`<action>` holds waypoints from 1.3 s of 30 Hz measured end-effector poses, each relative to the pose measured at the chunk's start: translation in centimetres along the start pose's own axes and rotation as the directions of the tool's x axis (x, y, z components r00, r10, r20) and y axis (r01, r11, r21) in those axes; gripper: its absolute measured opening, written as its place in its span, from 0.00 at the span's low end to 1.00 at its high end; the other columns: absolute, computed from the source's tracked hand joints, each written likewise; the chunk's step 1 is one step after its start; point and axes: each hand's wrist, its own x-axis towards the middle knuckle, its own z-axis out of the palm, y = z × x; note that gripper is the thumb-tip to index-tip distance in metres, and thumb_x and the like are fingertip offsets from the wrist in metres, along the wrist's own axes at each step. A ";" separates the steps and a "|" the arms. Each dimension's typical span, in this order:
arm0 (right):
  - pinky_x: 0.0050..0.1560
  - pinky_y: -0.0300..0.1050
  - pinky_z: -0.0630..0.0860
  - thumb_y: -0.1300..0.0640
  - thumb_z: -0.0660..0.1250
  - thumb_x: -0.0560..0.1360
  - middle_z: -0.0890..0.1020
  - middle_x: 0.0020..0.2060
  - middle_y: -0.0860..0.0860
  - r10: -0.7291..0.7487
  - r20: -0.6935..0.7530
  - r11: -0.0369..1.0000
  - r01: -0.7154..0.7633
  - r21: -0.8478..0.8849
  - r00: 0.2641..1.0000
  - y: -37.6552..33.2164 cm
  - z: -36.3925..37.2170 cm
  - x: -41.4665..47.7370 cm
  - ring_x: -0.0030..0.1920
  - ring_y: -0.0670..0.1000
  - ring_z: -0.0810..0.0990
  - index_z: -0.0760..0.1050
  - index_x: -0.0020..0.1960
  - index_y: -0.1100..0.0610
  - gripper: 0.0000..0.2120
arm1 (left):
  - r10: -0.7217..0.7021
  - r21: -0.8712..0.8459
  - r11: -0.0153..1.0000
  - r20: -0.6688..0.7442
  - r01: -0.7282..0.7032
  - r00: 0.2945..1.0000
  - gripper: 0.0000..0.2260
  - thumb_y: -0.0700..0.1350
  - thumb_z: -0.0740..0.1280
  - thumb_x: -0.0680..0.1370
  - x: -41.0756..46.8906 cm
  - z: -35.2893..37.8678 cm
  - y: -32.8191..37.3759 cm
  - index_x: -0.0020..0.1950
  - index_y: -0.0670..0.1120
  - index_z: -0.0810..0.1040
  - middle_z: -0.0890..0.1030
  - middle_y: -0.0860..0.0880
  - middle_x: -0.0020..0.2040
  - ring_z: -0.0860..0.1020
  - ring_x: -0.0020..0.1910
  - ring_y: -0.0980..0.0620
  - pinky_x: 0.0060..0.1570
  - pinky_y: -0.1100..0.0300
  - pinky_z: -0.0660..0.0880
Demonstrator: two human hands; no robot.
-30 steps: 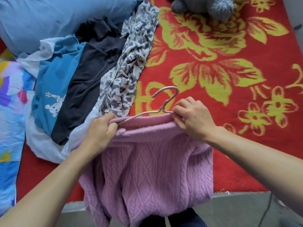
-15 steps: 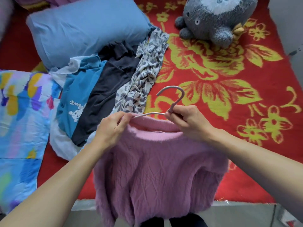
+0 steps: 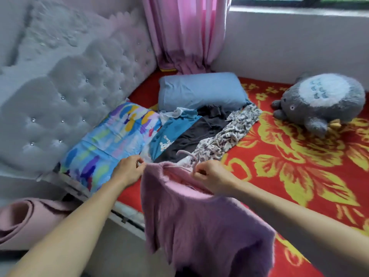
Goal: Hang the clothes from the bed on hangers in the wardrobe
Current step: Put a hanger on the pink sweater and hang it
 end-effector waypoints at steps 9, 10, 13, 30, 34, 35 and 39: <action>0.38 0.46 0.66 0.45 0.61 0.78 0.82 0.41 0.55 -0.415 0.173 0.876 0.444 -0.188 0.893 -18.1 3.7 -9.0 0.44 0.58 0.79 0.79 0.41 0.55 0.16 | -0.364 0.053 0.920 -0.246 0.388 0.898 0.06 0.48 0.68 0.75 -25.9 -13.5 -10.9 0.43 0.46 0.81 0.83 0.45 0.44 0.79 0.45 0.44 0.46 0.55 0.75; 0.38 0.46 0.66 0.43 0.60 0.78 0.82 0.43 0.56 -0.471 0.193 0.838 0.505 -0.205 0.861 -20.3 4.3 -10.0 0.46 0.59 0.79 0.79 0.43 0.55 0.18 | -0.395 0.053 0.903 -0.283 0.426 0.874 0.06 0.48 0.67 0.76 -28.6 -14.9 -11.7 0.44 0.46 0.81 0.83 0.45 0.45 0.79 0.47 0.43 0.46 0.55 0.75; 0.39 0.46 0.68 0.41 0.60 0.78 0.82 0.43 0.58 -0.599 0.230 0.738 0.640 -0.215 0.767 -27.2 6.2 -12.9 0.46 0.60 0.80 0.79 0.42 0.57 0.21 | -0.503 0.012 0.845 -0.326 0.535 0.801 0.06 0.49 0.66 0.77 -36.4 -18.1 -14.1 0.45 0.47 0.79 0.82 0.45 0.46 0.79 0.46 0.43 0.45 0.54 0.75; 0.41 0.47 0.72 0.46 0.57 0.81 0.81 0.48 0.55 -0.844 0.224 0.344 0.812 -0.471 0.488 -62.4 24.3 -22.2 0.46 0.57 0.81 0.79 0.56 0.56 0.17 | -0.680 -0.027 0.659 -0.449 0.751 0.580 0.08 0.54 0.64 0.76 -67.8 -30.9 -35.2 0.38 0.55 0.72 0.79 0.51 0.40 0.79 0.41 0.49 0.40 0.56 0.74; 0.39 0.45 0.68 0.48 0.58 0.81 0.82 0.48 0.55 -0.832 0.209 0.369 0.793 -0.484 0.514 -69.0 28.8 -22.6 0.48 0.57 0.81 0.79 0.56 0.57 0.16 | -0.638 0.048 0.677 -0.459 0.734 0.618 0.06 0.54 0.63 0.76 -70.8 -34.9 -40.3 0.40 0.57 0.71 0.79 0.50 0.42 0.79 0.42 0.48 0.40 0.56 0.74; 0.38 0.45 0.69 0.48 0.58 0.81 0.82 0.47 0.54 -0.833 0.194 0.377 0.788 -0.486 0.518 -70.6 29.5 -22.6 0.45 0.57 0.81 0.79 0.55 0.57 0.15 | -0.617 0.066 0.689 -0.469 0.722 0.632 0.06 0.53 0.63 0.77 -71.1 -35.9 -41.3 0.41 0.57 0.71 0.79 0.50 0.42 0.79 0.42 0.48 0.40 0.55 0.74; 0.37 0.46 0.69 0.52 0.60 0.81 0.80 0.42 0.54 -0.833 0.125 0.417 0.759 -0.500 0.540 -77.4 31.0 -21.7 0.38 0.55 0.76 0.79 0.54 0.59 0.13 | -0.549 0.085 0.732 -0.512 0.676 0.660 0.04 0.51 0.64 0.77 -71.2 -39.6 -44.7 0.43 0.54 0.74 0.78 0.53 0.40 0.78 0.42 0.50 0.41 0.56 0.75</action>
